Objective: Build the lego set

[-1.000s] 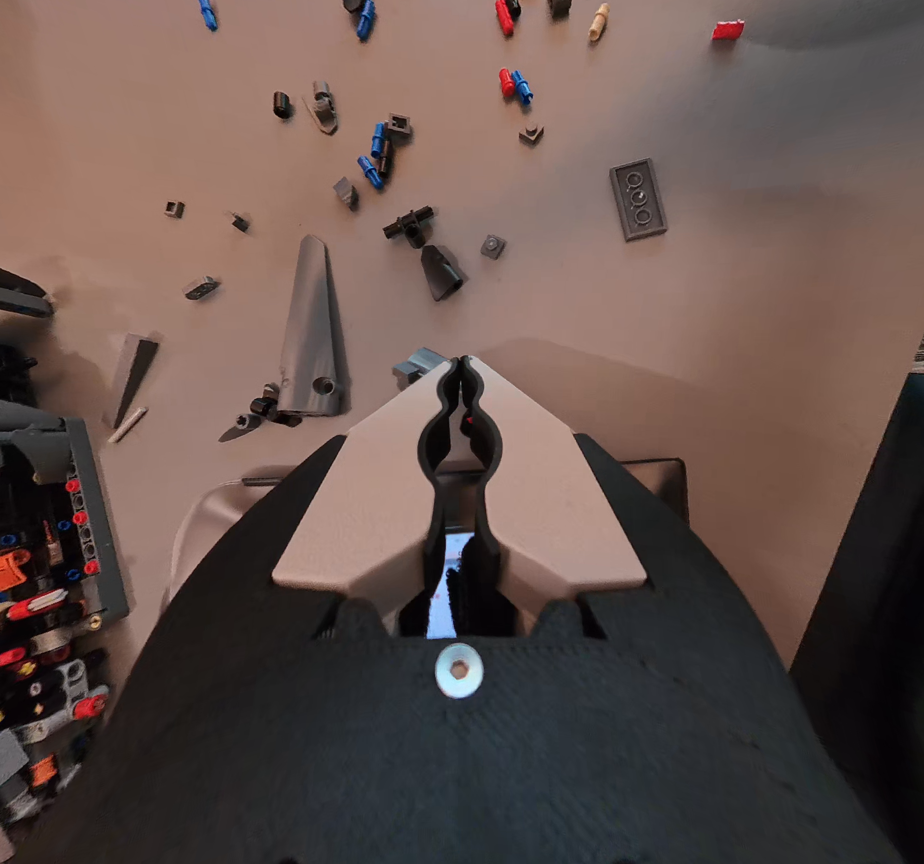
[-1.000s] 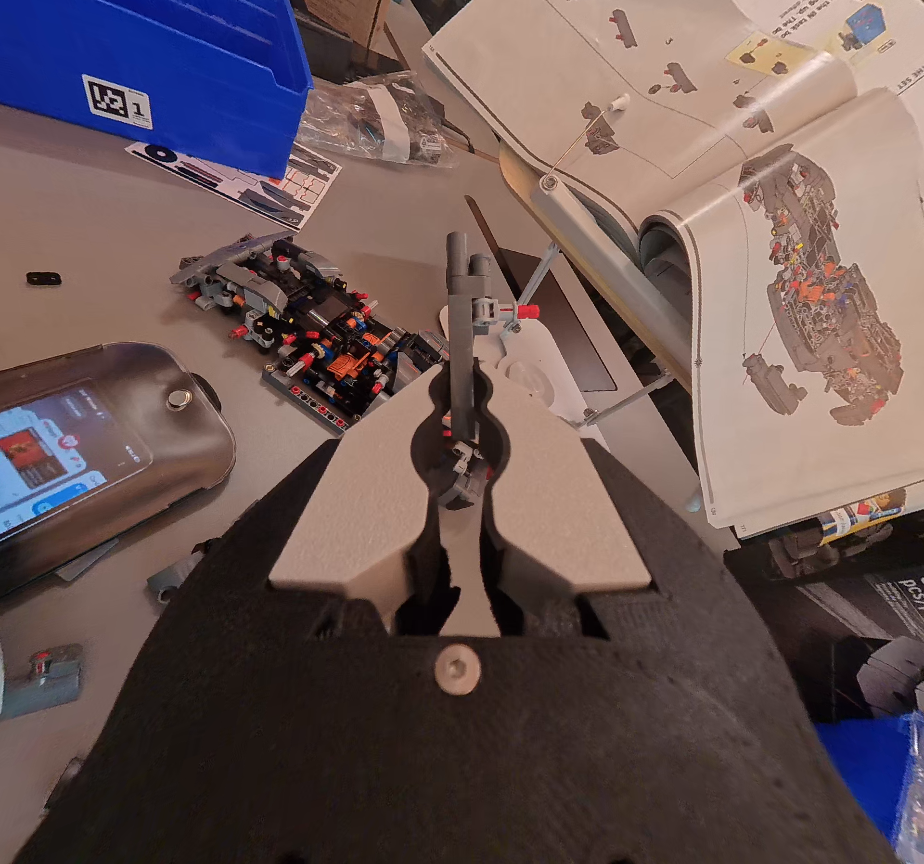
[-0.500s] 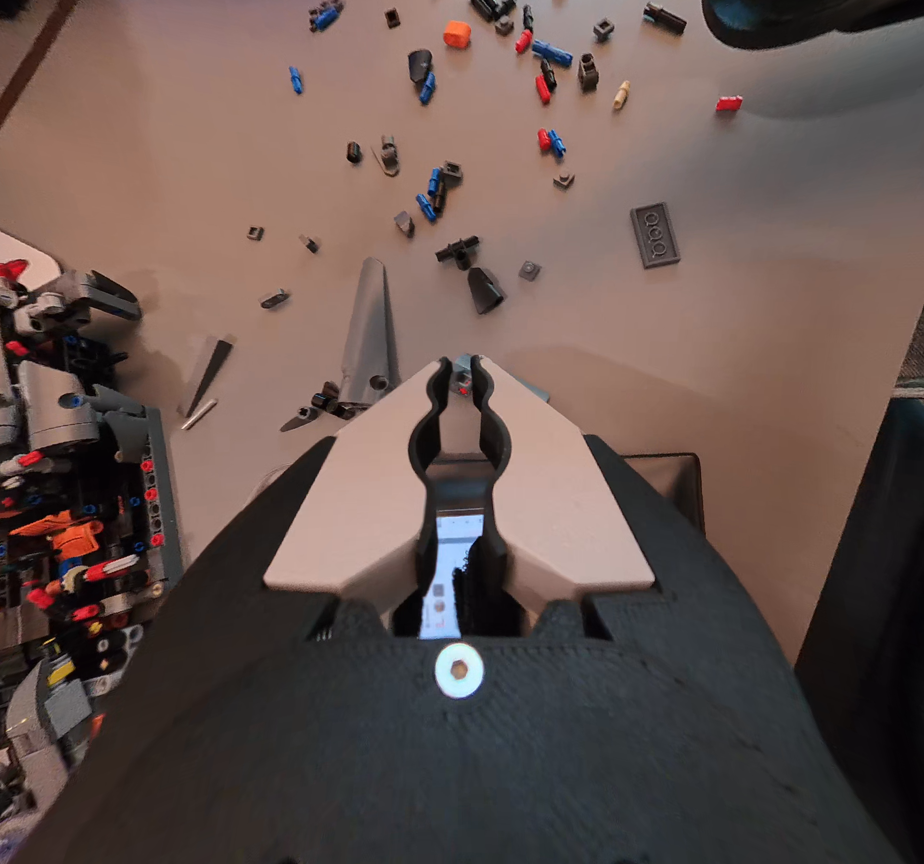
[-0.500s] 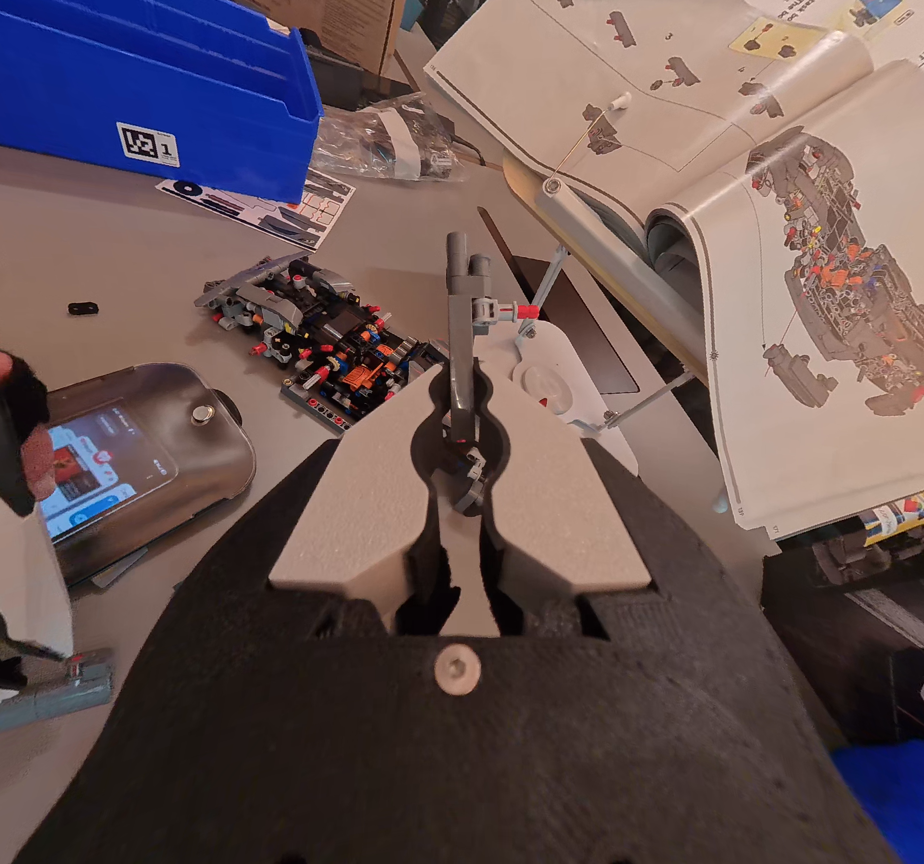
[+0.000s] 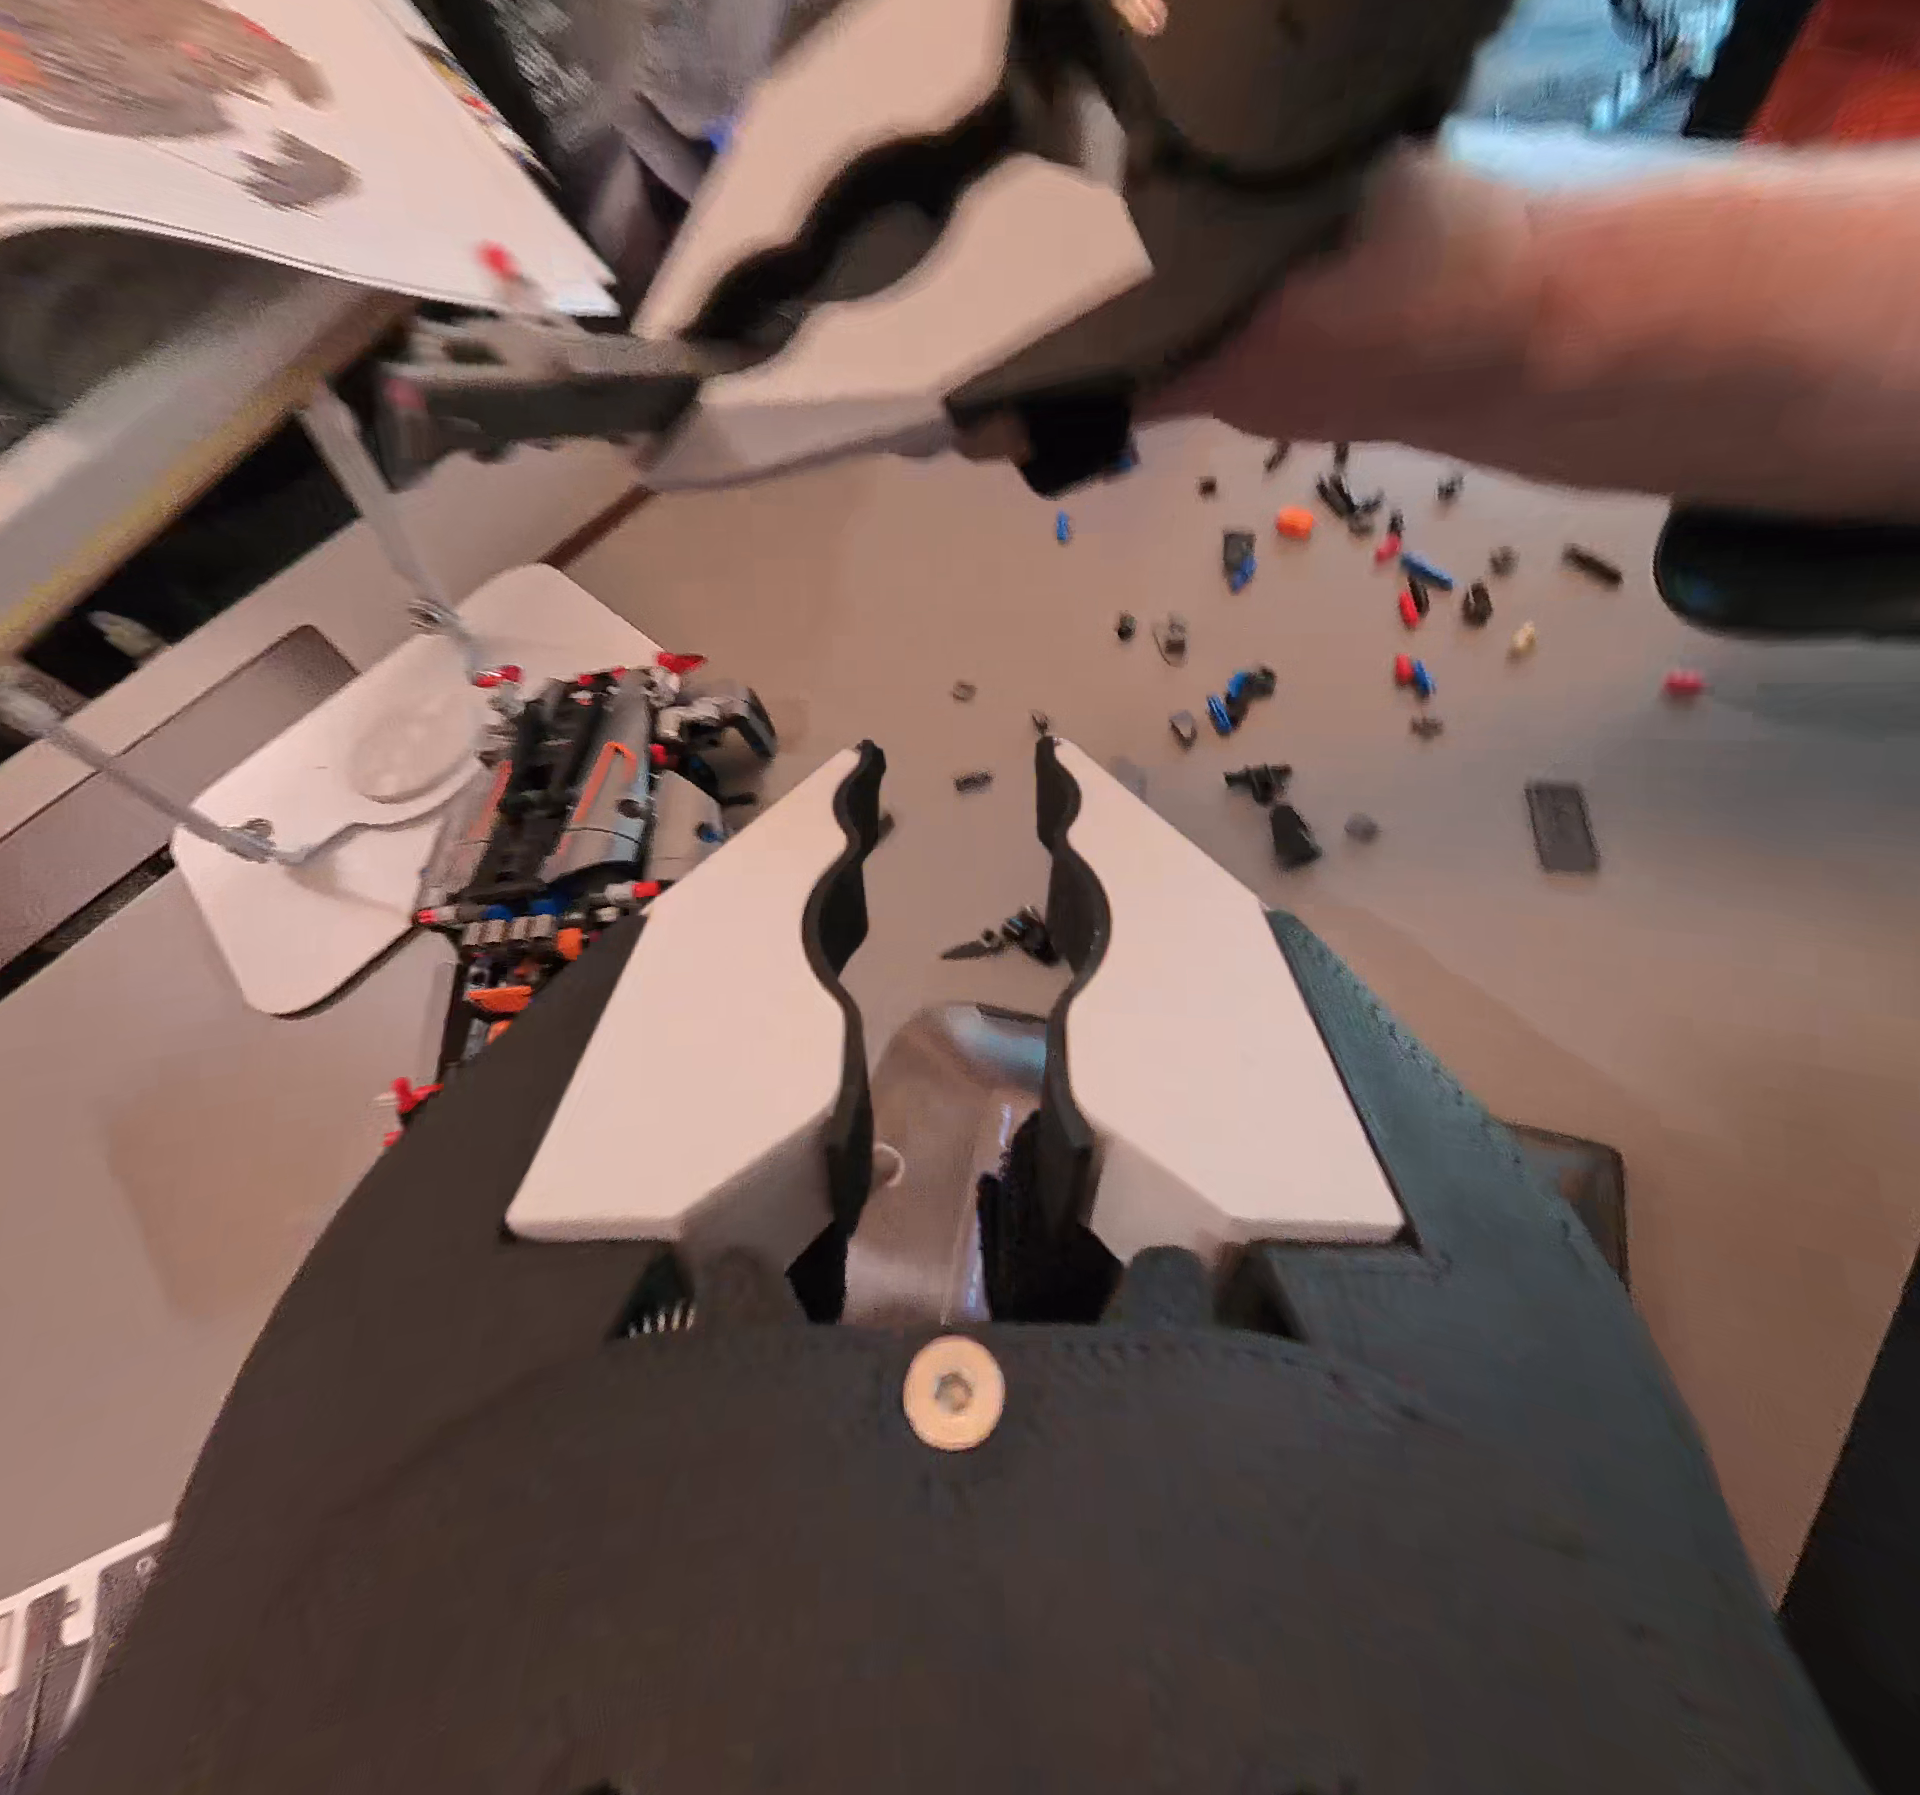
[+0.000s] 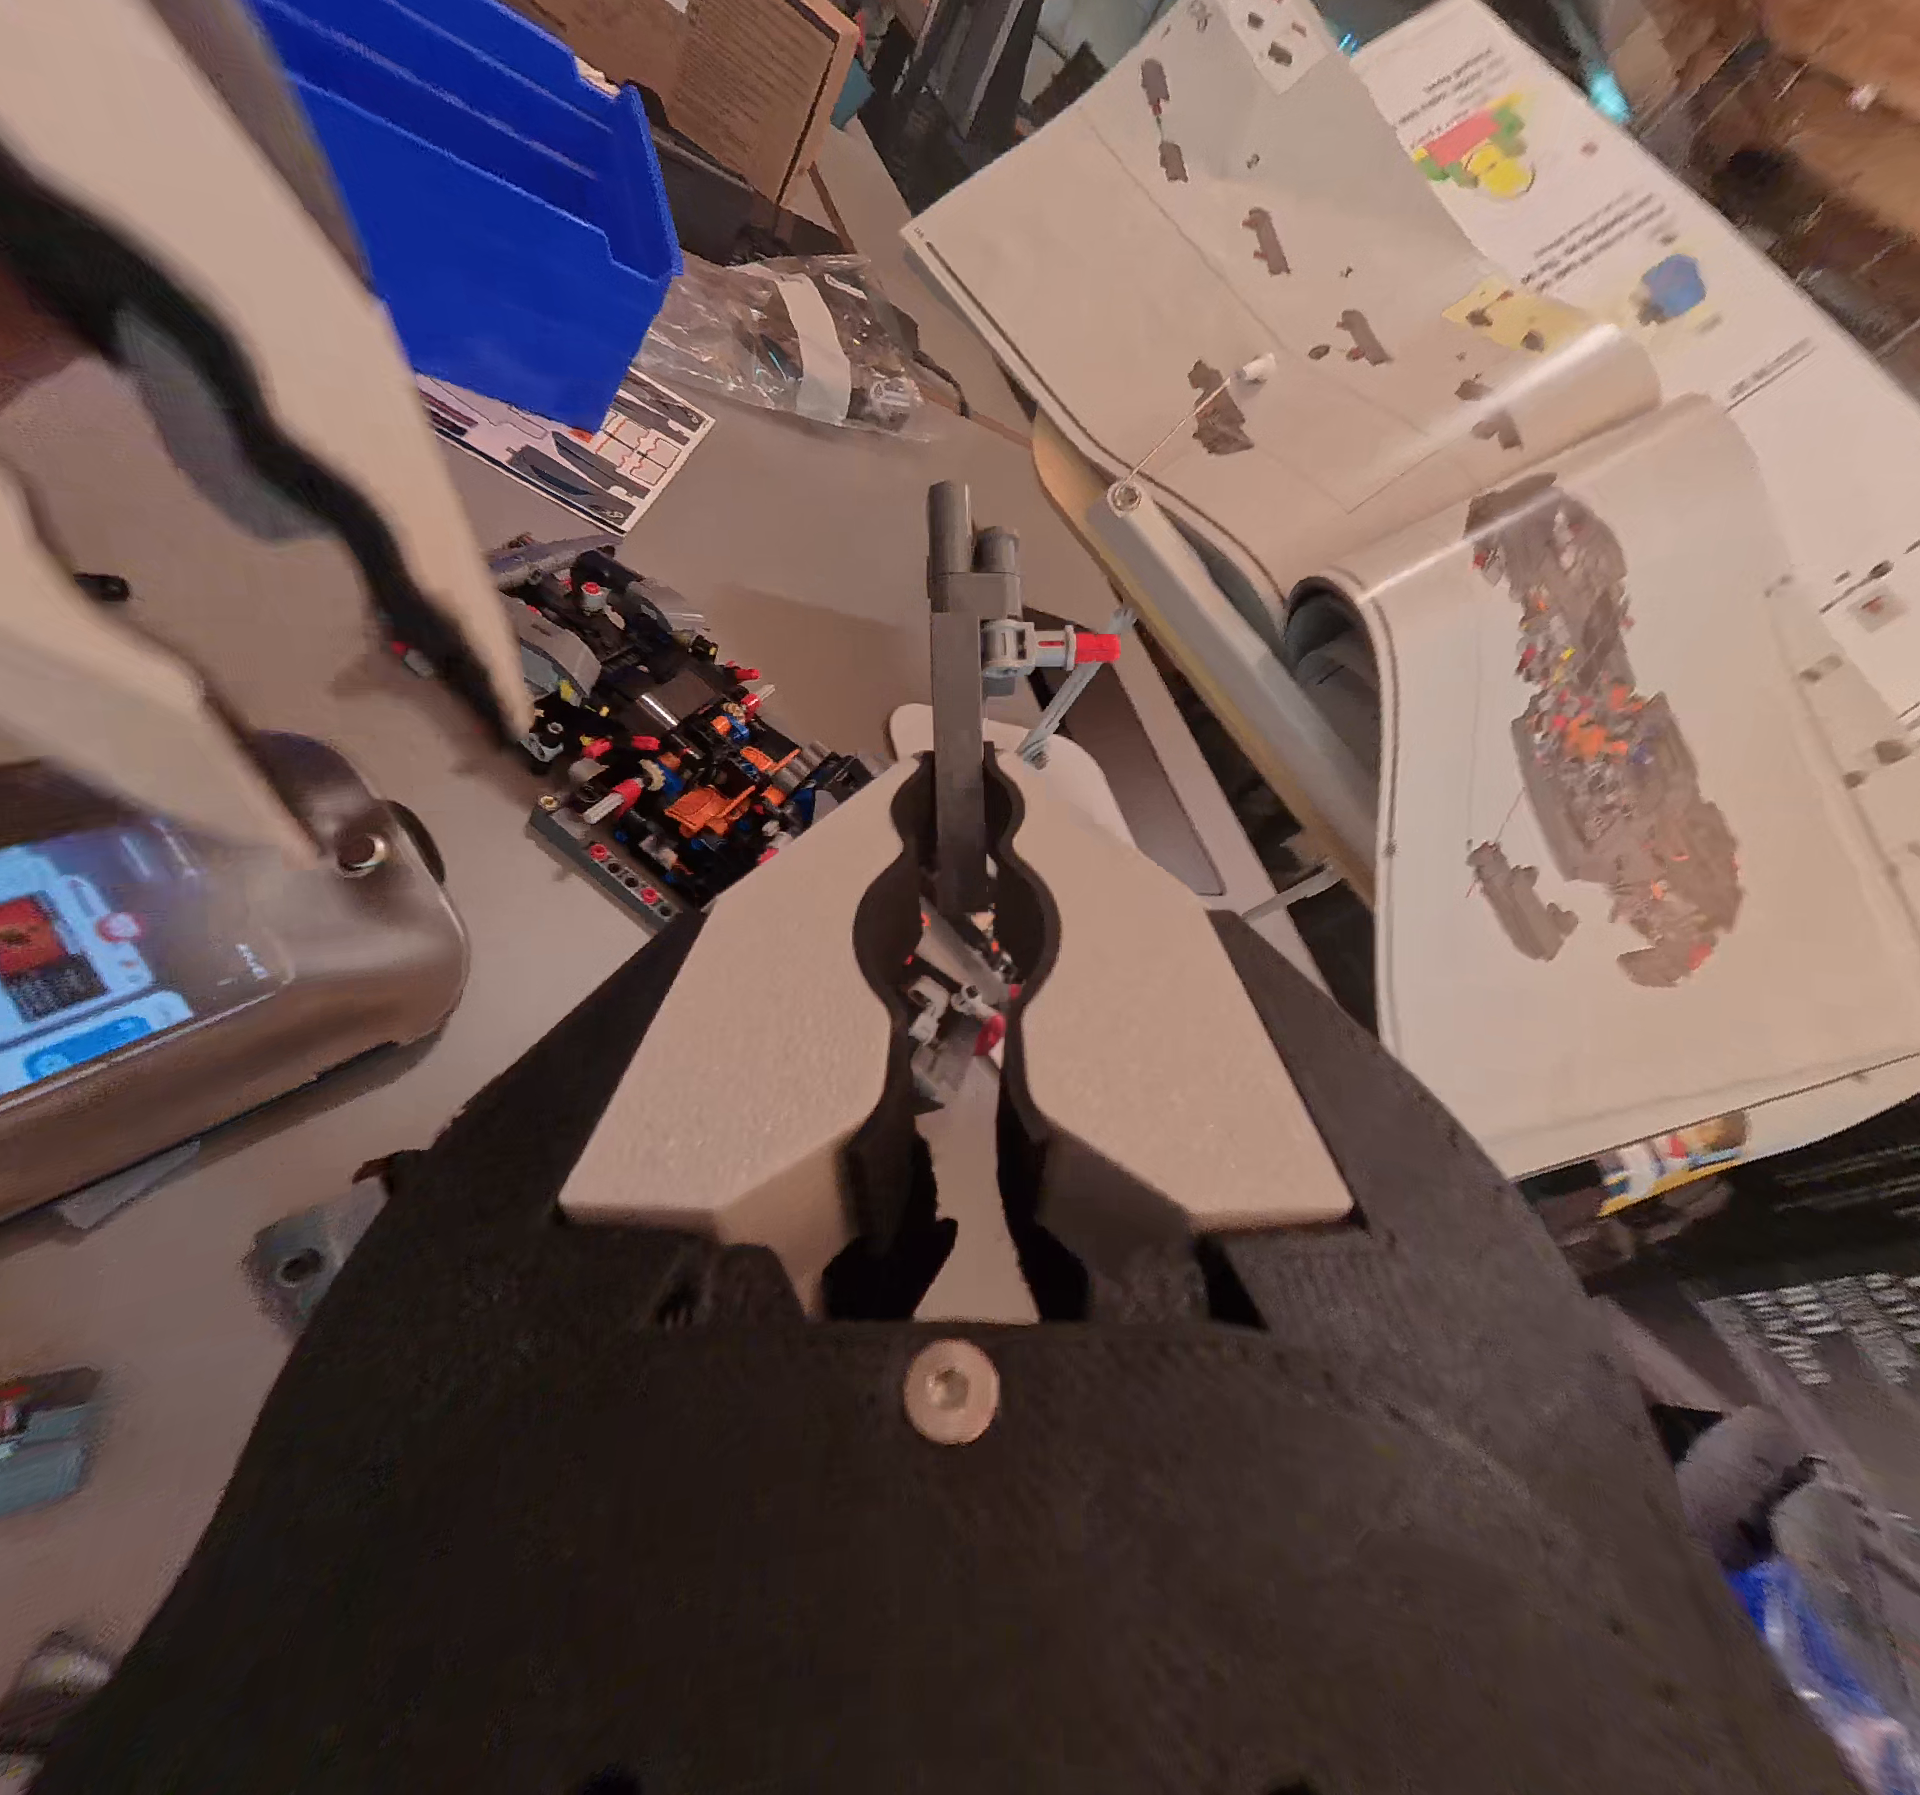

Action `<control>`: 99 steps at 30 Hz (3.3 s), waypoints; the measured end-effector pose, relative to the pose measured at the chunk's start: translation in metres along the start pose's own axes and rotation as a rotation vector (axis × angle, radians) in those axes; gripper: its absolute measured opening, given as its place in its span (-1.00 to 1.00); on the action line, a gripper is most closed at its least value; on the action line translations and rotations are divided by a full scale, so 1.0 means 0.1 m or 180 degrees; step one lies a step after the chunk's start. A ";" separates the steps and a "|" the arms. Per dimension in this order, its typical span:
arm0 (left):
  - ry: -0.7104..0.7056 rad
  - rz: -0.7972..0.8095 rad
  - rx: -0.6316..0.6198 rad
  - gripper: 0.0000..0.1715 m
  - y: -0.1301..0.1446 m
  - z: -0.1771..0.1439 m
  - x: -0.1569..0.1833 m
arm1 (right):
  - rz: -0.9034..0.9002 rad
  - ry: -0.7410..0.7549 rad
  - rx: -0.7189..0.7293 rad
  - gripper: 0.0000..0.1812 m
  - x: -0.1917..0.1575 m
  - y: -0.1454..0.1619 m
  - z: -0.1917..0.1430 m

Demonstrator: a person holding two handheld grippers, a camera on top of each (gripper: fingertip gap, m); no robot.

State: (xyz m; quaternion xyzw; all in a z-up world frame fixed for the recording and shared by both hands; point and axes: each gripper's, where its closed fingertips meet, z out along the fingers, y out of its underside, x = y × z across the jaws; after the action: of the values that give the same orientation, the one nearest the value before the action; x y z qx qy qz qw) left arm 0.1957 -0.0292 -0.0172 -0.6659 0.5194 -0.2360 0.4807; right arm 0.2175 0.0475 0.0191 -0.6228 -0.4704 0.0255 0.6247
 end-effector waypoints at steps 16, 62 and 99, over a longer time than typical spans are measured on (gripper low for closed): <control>0.0780 -0.1298 0.1247 -0.45 -0.53 -0.37 -0.51 | -0.1369 0.0555 0.0062 -0.95 -0.15 -0.33 -0.08; 0.0578 -0.1421 0.1569 -0.74 -0.24 -0.73 -0.82 | -0.0007 -0.3574 -0.1395 -0.81 -1.77 0.78 -0.73; 0.0519 -0.1290 0.1403 -0.74 -0.09 -0.70 -0.75 | 0.0357 -0.3800 -0.1479 -0.95 -1.80 0.87 -0.74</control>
State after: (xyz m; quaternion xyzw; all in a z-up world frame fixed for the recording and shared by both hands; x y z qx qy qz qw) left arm 0.1168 0.0124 0.0341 -0.6145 0.3492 -0.4866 0.5135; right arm 0.2117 -0.0999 -0.1345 -0.6441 -0.6971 0.2979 0.1018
